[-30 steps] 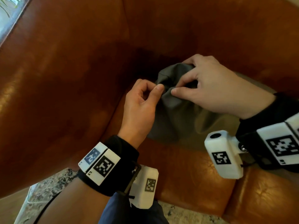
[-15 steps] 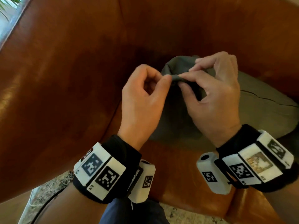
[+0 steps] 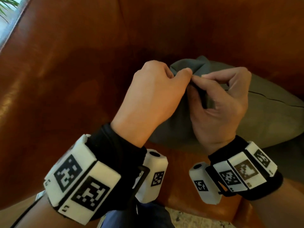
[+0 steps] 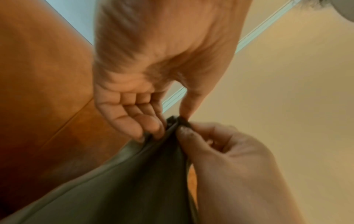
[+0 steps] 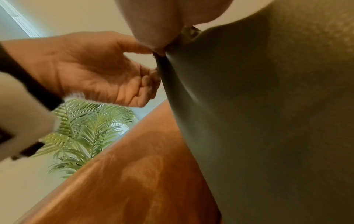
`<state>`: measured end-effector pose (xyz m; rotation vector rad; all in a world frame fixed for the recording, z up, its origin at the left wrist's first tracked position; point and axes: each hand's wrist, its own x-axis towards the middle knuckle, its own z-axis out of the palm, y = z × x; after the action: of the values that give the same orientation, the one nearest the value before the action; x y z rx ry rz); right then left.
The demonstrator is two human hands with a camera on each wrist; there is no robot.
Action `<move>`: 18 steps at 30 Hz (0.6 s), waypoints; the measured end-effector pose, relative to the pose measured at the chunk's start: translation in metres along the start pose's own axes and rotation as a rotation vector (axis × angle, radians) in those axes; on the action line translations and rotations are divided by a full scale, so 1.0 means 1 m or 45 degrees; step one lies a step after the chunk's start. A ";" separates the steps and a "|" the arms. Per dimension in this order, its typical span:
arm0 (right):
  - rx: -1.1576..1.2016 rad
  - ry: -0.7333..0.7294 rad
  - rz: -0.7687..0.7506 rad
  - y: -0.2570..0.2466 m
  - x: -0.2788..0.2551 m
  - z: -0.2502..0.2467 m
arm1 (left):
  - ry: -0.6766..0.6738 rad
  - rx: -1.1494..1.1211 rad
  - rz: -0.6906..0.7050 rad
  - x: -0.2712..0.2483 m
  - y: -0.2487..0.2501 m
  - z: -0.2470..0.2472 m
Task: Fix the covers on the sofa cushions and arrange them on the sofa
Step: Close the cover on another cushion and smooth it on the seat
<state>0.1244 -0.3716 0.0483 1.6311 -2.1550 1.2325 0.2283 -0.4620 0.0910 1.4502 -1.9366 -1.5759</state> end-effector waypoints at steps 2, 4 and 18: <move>0.033 -0.024 -0.029 -0.001 -0.002 0.002 | -0.024 0.097 -0.021 0.003 0.005 -0.005; 0.042 -0.059 -0.056 -0.001 -0.004 0.003 | -0.048 0.198 -0.027 0.005 0.008 -0.011; 0.108 -0.405 0.113 -0.012 0.001 0.000 | 0.224 0.698 0.269 -0.025 -0.003 -0.016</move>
<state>0.1346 -0.3728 0.0553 1.8981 -2.4127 1.1691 0.2532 -0.4513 0.1042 1.4393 -2.4269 -0.8280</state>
